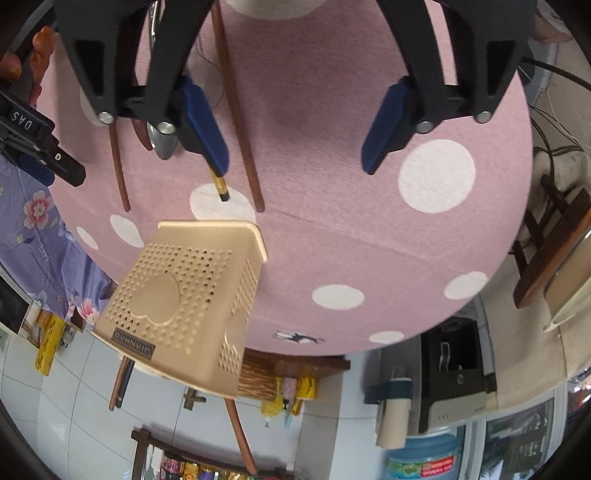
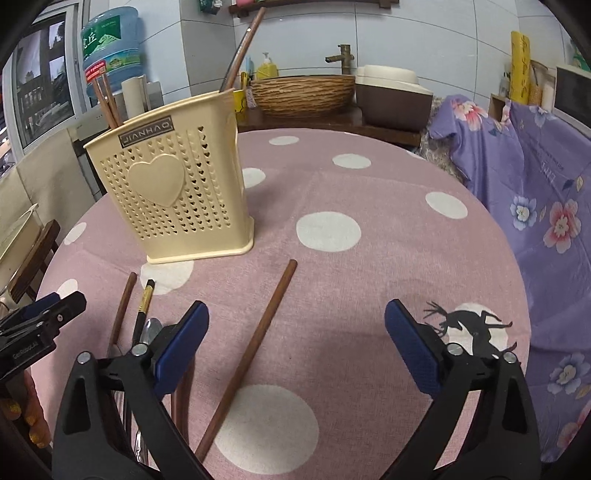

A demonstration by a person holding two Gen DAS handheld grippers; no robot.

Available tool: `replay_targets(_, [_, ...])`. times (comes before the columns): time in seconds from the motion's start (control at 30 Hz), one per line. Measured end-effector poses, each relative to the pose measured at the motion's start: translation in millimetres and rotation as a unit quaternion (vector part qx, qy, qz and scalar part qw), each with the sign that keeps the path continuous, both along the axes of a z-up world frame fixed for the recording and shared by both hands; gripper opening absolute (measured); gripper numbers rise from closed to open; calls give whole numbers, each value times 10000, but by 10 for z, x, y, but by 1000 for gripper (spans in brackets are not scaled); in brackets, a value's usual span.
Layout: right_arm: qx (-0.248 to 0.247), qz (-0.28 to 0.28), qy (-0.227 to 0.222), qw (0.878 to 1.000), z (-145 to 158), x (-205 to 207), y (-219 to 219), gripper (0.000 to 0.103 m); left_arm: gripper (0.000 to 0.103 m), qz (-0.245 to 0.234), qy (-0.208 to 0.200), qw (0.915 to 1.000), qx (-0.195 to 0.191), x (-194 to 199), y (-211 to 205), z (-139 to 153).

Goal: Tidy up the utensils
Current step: 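Move both tools back down toward the remaining utensils, then grasp a brown chopstick with the left tool while the right grasps another brown chopstick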

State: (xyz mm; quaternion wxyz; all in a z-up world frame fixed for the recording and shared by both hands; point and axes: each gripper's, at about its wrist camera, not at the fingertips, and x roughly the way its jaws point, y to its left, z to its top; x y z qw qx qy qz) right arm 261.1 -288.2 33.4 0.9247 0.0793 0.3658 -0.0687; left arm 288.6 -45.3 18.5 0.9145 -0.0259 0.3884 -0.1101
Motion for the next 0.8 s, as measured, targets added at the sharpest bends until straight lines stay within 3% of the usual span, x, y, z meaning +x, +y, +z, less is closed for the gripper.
replay_targets(0.2, [132,-27,158,9998,-57,3,-22,83,43,-267,240,9993,108,65,-229,-112])
replay_targets(0.43, [131,8,211,9997,-76,10,-15,81,21,-325,415,9980,347,182,-390,-246])
replay_targets(0.67, [293,15,425,9987,-120,160,-10,72,13,-303,446,9974,483,289,-416,-249])
replay_targets(0.8, [610,-42,842,9946,-252,367,-24,56,12,-296,467,9972,499,303,-425,-242])
